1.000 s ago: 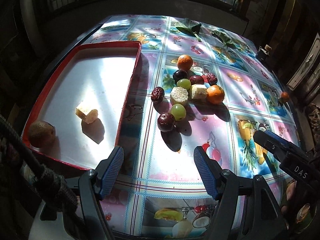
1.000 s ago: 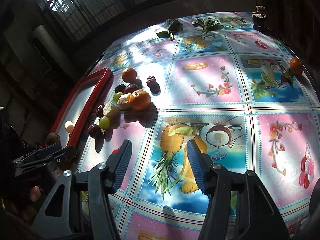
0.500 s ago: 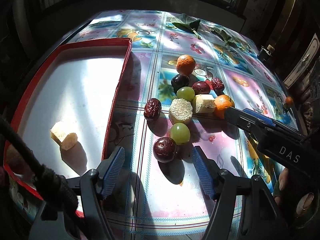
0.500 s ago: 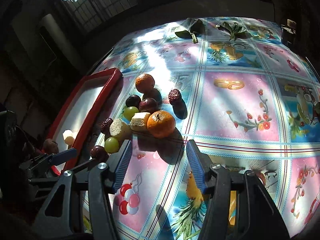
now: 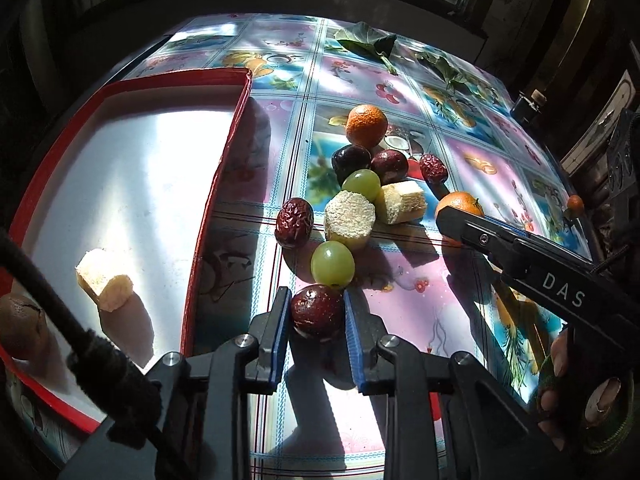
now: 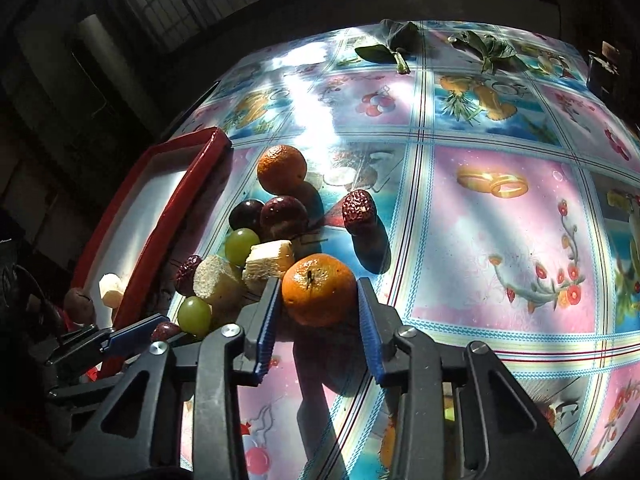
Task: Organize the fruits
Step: 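Grasp a red date with the left tool while the right tool grasps a mandarin, then carry date and mandarin into the red tray and open both tools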
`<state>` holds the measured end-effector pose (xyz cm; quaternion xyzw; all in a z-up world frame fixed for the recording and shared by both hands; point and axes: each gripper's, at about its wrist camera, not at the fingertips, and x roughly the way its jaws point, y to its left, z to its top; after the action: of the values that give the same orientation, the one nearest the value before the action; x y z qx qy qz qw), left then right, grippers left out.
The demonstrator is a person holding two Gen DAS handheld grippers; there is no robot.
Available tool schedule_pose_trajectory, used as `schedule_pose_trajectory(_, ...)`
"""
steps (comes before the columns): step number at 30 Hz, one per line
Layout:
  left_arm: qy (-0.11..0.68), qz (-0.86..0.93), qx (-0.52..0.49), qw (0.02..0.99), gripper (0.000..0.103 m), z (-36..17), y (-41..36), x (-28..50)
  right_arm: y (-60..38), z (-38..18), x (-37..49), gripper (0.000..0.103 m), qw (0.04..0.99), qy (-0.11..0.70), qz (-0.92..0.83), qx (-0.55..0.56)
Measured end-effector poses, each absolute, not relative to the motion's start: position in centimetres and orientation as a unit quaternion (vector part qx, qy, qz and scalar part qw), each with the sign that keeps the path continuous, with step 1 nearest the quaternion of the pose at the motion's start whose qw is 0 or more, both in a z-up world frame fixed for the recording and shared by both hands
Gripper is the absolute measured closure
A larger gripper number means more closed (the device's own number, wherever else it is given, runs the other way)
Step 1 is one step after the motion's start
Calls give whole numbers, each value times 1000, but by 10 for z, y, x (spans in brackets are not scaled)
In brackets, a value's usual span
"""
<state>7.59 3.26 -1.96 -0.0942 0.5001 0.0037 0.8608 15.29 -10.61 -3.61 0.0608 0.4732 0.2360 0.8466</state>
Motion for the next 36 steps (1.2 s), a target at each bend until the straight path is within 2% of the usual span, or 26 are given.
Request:
schedule_pose_trajectory(13,460,10,-122,879,78,15,47,33,-133,-7,104,64,857,446,238,99)
schedule_pose_trajectory(36,438,70,-134,886,78,27,102,8,-69,13,70,64,847,440,295,57)
